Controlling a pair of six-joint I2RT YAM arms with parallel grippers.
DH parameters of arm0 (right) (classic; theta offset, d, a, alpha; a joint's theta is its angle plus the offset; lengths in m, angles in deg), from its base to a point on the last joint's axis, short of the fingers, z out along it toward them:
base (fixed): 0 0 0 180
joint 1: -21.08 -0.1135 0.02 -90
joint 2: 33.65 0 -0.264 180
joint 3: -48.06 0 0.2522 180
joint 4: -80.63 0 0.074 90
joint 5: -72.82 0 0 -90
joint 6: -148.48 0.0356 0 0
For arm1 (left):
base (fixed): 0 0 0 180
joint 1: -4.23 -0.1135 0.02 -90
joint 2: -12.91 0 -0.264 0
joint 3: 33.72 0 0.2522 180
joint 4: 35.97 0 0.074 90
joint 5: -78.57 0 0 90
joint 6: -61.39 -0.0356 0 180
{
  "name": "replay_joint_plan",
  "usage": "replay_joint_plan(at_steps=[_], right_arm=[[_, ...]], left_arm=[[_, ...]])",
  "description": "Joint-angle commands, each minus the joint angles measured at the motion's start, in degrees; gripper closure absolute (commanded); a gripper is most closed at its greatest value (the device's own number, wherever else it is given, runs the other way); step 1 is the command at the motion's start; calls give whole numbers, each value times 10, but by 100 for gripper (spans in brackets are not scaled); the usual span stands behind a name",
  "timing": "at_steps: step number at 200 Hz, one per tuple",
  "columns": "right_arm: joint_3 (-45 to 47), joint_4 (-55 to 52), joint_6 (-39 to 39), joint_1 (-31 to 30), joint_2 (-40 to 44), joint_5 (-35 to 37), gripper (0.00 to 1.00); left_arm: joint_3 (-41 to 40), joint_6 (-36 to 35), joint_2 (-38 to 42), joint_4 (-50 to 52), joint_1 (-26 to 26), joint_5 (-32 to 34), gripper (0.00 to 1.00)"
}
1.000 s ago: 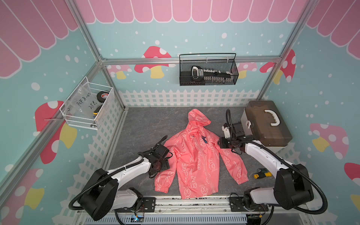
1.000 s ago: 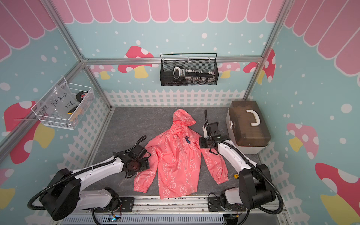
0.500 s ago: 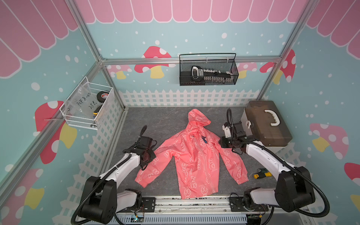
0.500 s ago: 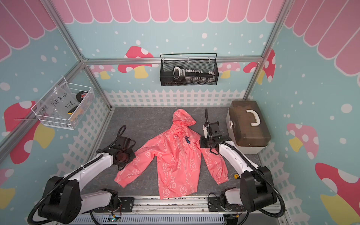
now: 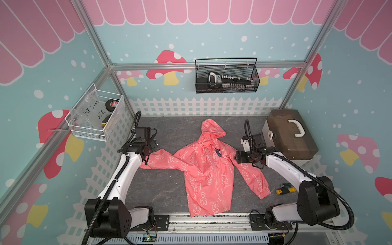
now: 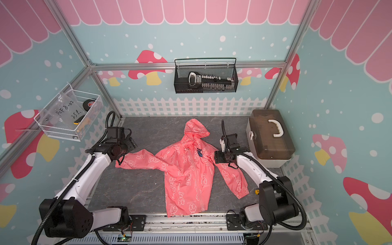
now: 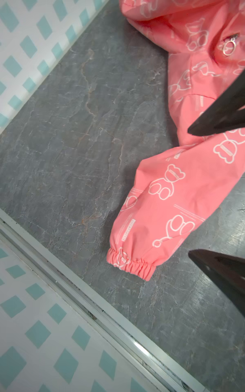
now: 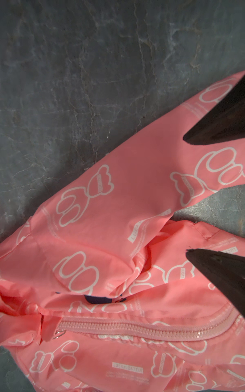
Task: Unzip the jacket
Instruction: Flatten out the jacket at the center of the board.
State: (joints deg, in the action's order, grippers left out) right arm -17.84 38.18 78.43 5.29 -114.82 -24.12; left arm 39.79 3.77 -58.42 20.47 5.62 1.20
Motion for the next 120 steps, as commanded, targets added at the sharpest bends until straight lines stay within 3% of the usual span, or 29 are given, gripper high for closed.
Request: replay_joint_plan(at_steps=[1, 31, 49, 59, 74, 84, 96, 120], right_arm=[[-10, -26, -3, -1, -20, 9, 19], [-15, -33, 4, -7, -54, 41, 20], [-22, -36, 6, -11, -88, 61, 32], [-28, -37, 3, -14, -106, 73, 45], [-41, -47, -4, -17, -118, 112, 68], [-48, -53, -9, -19, -120, 132, 76], [-58, -68, -17, -20, -115, 161, 83], [-81, -94, -34, -21, -98, 232, 88]], left_arm=[[-47, -4, 34, 42, 37, -23, 16], [-92, 51, 38, 8, 160, -68, 22], [-99, 91, 8, -18, 225, -87, 22], [-107, 112, -12, -43, 253, -103, 23], [-119, 142, -43, -83, 272, -123, 25], [-127, 154, -67, -109, 278, -135, 27], [-132, 167, -99, -128, 281, -131, 31], [-148, 183, -143, -177, 280, -105, 43]])
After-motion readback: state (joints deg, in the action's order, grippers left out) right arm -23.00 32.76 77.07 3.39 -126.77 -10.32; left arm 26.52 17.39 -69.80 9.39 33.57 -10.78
